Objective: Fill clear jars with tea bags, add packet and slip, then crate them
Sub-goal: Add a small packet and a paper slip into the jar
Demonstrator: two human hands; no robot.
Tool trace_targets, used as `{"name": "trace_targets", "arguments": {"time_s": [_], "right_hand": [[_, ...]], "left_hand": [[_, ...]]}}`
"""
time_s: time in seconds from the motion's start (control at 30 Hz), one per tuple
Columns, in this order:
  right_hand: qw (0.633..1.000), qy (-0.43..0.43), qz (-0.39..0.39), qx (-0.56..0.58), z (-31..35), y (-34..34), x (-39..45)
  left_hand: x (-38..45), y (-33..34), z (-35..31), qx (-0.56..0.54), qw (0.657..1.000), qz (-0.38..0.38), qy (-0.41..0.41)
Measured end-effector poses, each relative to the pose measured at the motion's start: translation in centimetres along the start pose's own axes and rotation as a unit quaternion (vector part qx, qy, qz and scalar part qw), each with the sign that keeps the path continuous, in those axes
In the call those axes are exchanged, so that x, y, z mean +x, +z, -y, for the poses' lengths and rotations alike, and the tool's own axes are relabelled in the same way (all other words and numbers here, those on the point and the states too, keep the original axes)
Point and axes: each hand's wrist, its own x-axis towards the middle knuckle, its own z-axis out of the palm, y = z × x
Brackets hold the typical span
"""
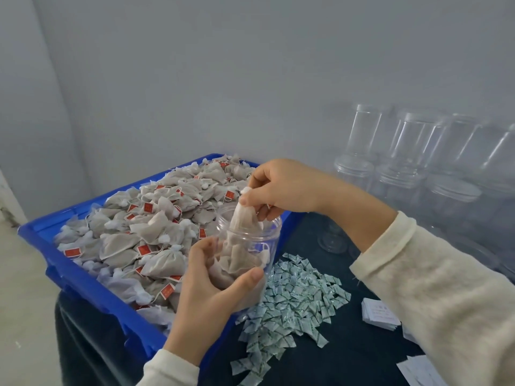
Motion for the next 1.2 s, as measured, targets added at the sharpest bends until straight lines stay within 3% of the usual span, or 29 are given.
{"name": "trace_targets", "arguments": {"time_s": [0.17, 0.37, 0.57, 0.63, 0.73, 0.8, 0.87, 0.93, 0.97, 1.0, 1.07, 1.13, 1.2], "right_hand": [[0.992, -0.047, 0.087, -0.074, 0.5, 0.8, -0.7], [0.934, -0.045, 0.290, -0.202, 1.3, 0.5, -1.1], [0.886, -0.026, 0.334, -0.319, 1.2, 3.2, -0.8], [0.888, -0.042, 0.318, -0.330, 0.8, 3.5, -1.1], [0.947, -0.063, 0.213, -0.233, 0.1, 2.1, -2.8], [0.986, -0.111, 0.066, -0.104, -0.9, 1.1, -4.8], [0.982, -0.140, -0.124, 0.007, -3.1, 1.2, -7.0], [0.954, -0.073, -0.272, 0.101, -6.7, 3.1, -8.9], [0.946, -0.008, -0.305, 0.107, -8.6, 4.6, -9.6], [0.950, 0.065, -0.293, 0.080, -10.7, 6.3, -10.2], [0.962, 0.196, -0.188, -0.003, -14.2, 10.0, -11.3], [0.958, 0.256, -0.123, -0.051, -16.7, 13.0, -11.8], [0.948, 0.274, -0.133, -0.095, -17.6, 14.8, -12.0]], "left_hand": [[0.0, 0.1, 0.0, -0.032, 0.999, 0.022, 0.019], [-0.3, 0.3, 0.0, -0.030, 0.997, 0.054, 0.043], [-0.2, 0.2, -0.1, 0.028, 0.994, 0.080, 0.075], [-0.3, 0.2, -0.2, 0.026, 0.993, 0.079, 0.080], [-0.5, 0.1, -0.5, 0.023, 0.992, 0.080, 0.094], [-0.7, 0.0, -0.7, 0.006, 0.991, 0.083, 0.105], [-0.9, 0.0, -1.0, -0.005, 0.991, 0.080, 0.108], [-1.3, 0.0, -1.4, -0.006, 0.990, 0.073, 0.122], [-1.5, 0.0, -1.6, -0.008, 0.989, 0.072, 0.130], [-1.7, 0.1, -1.7, -0.015, 0.988, 0.075, 0.135], [-2.2, 0.5, -1.8, -0.036, 0.985, 0.088, 0.147], [-3.0, 1.1, -1.5, -0.049, 0.981, 0.097, 0.161], [-3.9, 1.7, -0.8, -0.052, 0.981, 0.103, 0.156]]}}
